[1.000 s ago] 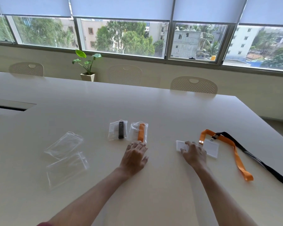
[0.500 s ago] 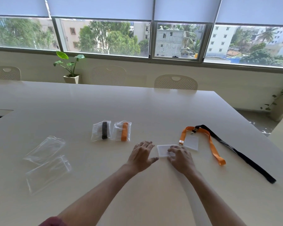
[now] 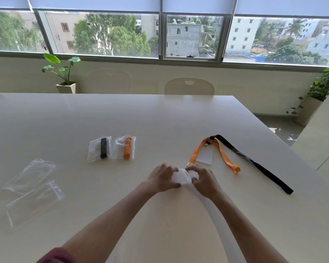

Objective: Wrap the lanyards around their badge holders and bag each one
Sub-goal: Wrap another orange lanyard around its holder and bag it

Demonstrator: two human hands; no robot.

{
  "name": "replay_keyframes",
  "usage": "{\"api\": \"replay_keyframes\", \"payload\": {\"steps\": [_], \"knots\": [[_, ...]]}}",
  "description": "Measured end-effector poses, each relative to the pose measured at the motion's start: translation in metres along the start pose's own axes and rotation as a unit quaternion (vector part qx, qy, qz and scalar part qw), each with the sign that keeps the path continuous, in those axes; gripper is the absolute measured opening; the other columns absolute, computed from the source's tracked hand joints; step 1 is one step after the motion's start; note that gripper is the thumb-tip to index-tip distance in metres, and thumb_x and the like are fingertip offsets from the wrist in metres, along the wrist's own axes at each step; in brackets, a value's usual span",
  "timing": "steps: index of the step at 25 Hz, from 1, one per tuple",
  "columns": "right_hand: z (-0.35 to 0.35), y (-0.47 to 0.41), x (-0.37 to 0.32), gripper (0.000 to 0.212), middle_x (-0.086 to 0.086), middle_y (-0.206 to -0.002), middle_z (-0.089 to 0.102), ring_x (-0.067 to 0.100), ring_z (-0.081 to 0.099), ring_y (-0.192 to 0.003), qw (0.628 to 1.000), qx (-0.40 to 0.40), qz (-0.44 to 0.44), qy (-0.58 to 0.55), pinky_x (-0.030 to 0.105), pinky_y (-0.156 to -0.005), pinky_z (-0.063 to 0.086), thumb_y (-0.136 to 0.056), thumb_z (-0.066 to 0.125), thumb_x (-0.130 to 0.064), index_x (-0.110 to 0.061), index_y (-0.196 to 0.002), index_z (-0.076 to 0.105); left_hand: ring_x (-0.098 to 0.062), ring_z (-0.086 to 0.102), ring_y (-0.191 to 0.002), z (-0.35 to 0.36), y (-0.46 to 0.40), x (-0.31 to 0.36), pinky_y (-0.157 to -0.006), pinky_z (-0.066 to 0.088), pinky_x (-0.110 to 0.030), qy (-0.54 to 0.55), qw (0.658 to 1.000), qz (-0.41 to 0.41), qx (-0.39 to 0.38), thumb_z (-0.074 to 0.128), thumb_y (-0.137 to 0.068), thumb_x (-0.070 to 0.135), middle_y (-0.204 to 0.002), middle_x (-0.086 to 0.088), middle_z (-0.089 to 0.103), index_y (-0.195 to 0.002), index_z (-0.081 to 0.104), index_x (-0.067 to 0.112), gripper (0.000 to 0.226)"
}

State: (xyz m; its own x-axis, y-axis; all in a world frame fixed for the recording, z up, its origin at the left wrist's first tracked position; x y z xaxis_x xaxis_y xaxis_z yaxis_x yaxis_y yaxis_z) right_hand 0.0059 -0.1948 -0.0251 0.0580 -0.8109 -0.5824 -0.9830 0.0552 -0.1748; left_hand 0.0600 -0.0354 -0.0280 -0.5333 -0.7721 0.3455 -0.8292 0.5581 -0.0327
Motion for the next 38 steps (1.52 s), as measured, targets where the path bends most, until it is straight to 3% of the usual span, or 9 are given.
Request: {"api": "replay_keyframes", "payload": {"steps": [7, 11, 17, 20, 24, 27, 29, 32, 38], "knots": [[-0.013, 0.001, 0.013, 0.056, 0.000, -0.131, 0.059, 0.018, 0.050, -0.125, 1.000, 0.007, 0.004, -0.023, 0.022, -0.099, 0.034, -0.076, 0.066, -0.003, -0.022, -0.128, 0.058, -0.014, 0.067, -0.082, -0.005, 0.008, 0.012, -0.068, 0.048, -0.020, 0.243, 0.965, -0.076, 0.066, 0.082, -0.064, 0.039, -0.088, -0.002, 0.072, -0.101, 0.073, 0.016, 0.044], [-0.023, 0.000, 0.006, 0.047, 0.000, -0.129, 0.061, 0.018, 0.055, -0.117, 0.995, 0.039, -0.030, -0.086, 0.036, -0.098, 0.045, -0.085, 0.070, -0.017, -0.021, -0.130, 0.056, -0.012, 0.062, -0.069, -0.007, 0.012, 0.022, -0.063, 0.049, -0.023, 0.502, 0.856, -0.117, 0.035, 0.081, -0.071, 0.028, -0.075, -0.002, 0.069, -0.087, 0.075, 0.011, 0.025], [-0.054, -0.011, -0.013, 0.021, -0.007, -0.105, 0.065, 0.006, 0.054, -0.096, 0.983, 0.080, -0.088, -0.140, 0.022, -0.081, 0.039, -0.090, 0.064, -0.012, -0.015, -0.111, 0.068, -0.029, 0.065, -0.092, -0.012, 0.018, 0.040, -0.075, 0.051, -0.032, 0.654, 0.748, -0.107, -0.043, 0.062, -0.085, 0.024, -0.106, -0.022, 0.068, -0.113, 0.063, -0.001, 0.037], [-0.069, -0.016, -0.013, 0.012, -0.005, -0.087, 0.069, -0.003, 0.055, -0.076, 0.979, 0.058, -0.134, -0.142, 0.009, -0.068, 0.037, -0.088, 0.065, -0.008, -0.015, -0.094, 0.072, -0.025, 0.064, -0.083, -0.019, 0.019, 0.046, -0.068, 0.051, -0.029, 0.682, 0.721, -0.111, -0.041, 0.066, -0.077, 0.020, -0.099, -0.019, 0.065, -0.113, 0.062, 0.000, 0.041], [-0.080, -0.029, -0.006, 0.014, -0.012, -0.084, 0.070, 0.008, 0.063, -0.079, 0.988, -0.005, -0.117, -0.098, 0.028, -0.072, 0.050, -0.091, 0.061, -0.015, -0.025, -0.088, 0.072, -0.020, 0.060, -0.111, -0.038, 0.021, 0.054, -0.091, 0.049, -0.032, 0.533, 0.845, -0.043, -0.012, 0.075, -0.076, 0.018, -0.128, -0.008, 0.060, -0.134, 0.049, 0.012, 0.064], [-0.084, -0.033, -0.013, 0.014, -0.014, -0.082, 0.071, 0.008, 0.064, -0.078, 0.990, -0.024, -0.121, -0.064, 0.030, -0.072, 0.051, -0.089, 0.061, -0.018, -0.028, -0.086, 0.071, -0.016, 0.029, -0.139, -0.052, 0.021, 0.063, -0.111, 0.028, -0.032, 0.197, 0.979, 0.036, 0.043, 0.086, -0.062, 0.034, -0.156, 0.001, 0.023, -0.150, 0.010, 0.021, 0.117], [-0.091, -0.036, -0.022, 0.017, -0.014, -0.076, 0.069, -0.001, 0.060, -0.072, 0.988, -0.012, -0.136, -0.069, 0.020, -0.066, 0.046, -0.088, 0.061, -0.014, -0.027, -0.083, 0.072, -0.015, 0.007, -0.145, -0.057, 0.022, 0.071, -0.114, 0.012, -0.033, 0.009, 0.994, 0.101, 0.051, 0.084, -0.054, 0.051, -0.160, 0.006, 0.001, -0.150, -0.009, 0.027, 0.136], [-0.102, -0.040, -0.031, 0.015, -0.010, -0.071, 0.067, 0.000, 0.058, -0.067, 0.987, 0.003, -0.135, -0.084, 0.008, -0.058, 0.041, -0.089, 0.063, -0.013, -0.021, -0.084, 0.074, -0.019, 0.003, -0.144, -0.063, 0.022, 0.079, -0.113, 0.014, -0.038, -0.132, 0.976, 0.152, 0.083, 0.083, -0.050, 0.056, -0.159, 0.005, -0.004, -0.150, -0.011, 0.020, 0.142], [-0.110, -0.047, -0.035, 0.013, -0.003, -0.068, 0.067, 0.000, 0.053, -0.059, 0.983, -0.026, -0.135, -0.119, 0.015, -0.058, 0.041, -0.090, 0.064, -0.013, -0.012, -0.083, 0.075, -0.021, 0.008, -0.144, -0.077, 0.022, 0.083, -0.114, 0.023, -0.042, -0.162, 0.966, 0.173, 0.102, 0.081, -0.051, 0.059, -0.156, -0.003, 0.013, -0.150, 0.006, 0.011, 0.133]]}}
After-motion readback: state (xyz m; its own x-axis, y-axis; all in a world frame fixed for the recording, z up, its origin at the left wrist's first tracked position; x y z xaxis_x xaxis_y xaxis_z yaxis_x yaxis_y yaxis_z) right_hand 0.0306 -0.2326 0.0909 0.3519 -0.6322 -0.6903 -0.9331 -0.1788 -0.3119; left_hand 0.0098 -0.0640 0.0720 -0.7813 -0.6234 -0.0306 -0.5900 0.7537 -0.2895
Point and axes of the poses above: each hand's wrist, its own y-axis away from the middle knuckle, its own z-axis out of the palm, x = y × z, the point moved 4 cm from there along -y, towards the middle knuckle
